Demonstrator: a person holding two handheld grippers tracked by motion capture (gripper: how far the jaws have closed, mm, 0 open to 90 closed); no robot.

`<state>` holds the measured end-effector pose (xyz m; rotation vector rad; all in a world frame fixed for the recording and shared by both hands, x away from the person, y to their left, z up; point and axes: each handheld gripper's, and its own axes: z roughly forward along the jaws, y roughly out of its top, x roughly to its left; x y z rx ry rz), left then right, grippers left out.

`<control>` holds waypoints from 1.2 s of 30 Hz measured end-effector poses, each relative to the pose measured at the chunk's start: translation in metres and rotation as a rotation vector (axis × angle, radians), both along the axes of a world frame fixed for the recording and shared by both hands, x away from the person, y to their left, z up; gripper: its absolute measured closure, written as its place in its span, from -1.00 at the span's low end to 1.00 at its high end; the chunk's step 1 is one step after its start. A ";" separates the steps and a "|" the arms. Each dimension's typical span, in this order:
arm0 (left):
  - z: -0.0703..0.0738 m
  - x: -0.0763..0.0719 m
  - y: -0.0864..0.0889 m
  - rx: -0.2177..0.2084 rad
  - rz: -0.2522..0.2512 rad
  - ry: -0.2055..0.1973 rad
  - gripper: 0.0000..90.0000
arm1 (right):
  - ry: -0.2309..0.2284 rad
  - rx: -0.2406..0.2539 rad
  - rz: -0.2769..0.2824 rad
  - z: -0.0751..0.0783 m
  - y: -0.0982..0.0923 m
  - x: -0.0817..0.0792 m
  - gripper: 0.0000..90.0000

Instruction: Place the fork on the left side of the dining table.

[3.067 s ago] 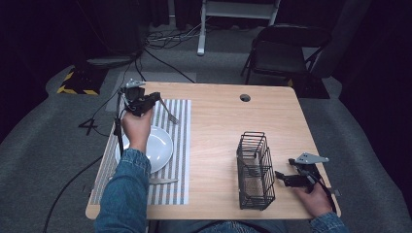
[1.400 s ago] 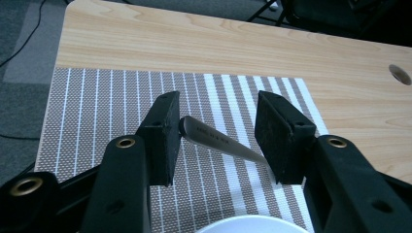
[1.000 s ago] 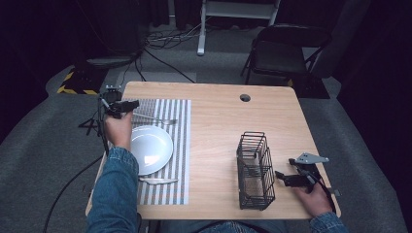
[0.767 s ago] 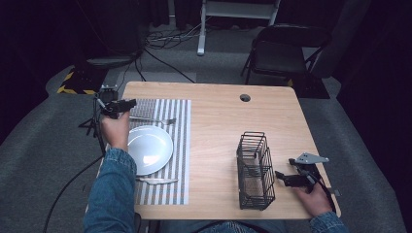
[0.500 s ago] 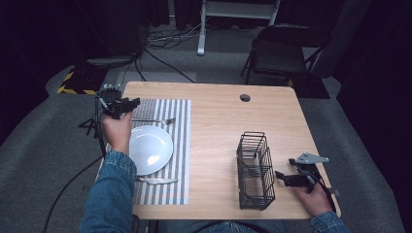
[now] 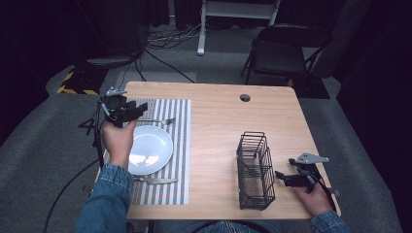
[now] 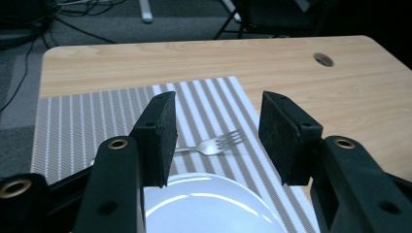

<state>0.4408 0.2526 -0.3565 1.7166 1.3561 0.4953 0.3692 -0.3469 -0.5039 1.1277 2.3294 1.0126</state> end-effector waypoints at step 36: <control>0.006 -0.097 -0.080 -0.034 -0.286 -0.030 0.02 | 0.002 0.001 0.005 0.000 0.001 0.001 -0.66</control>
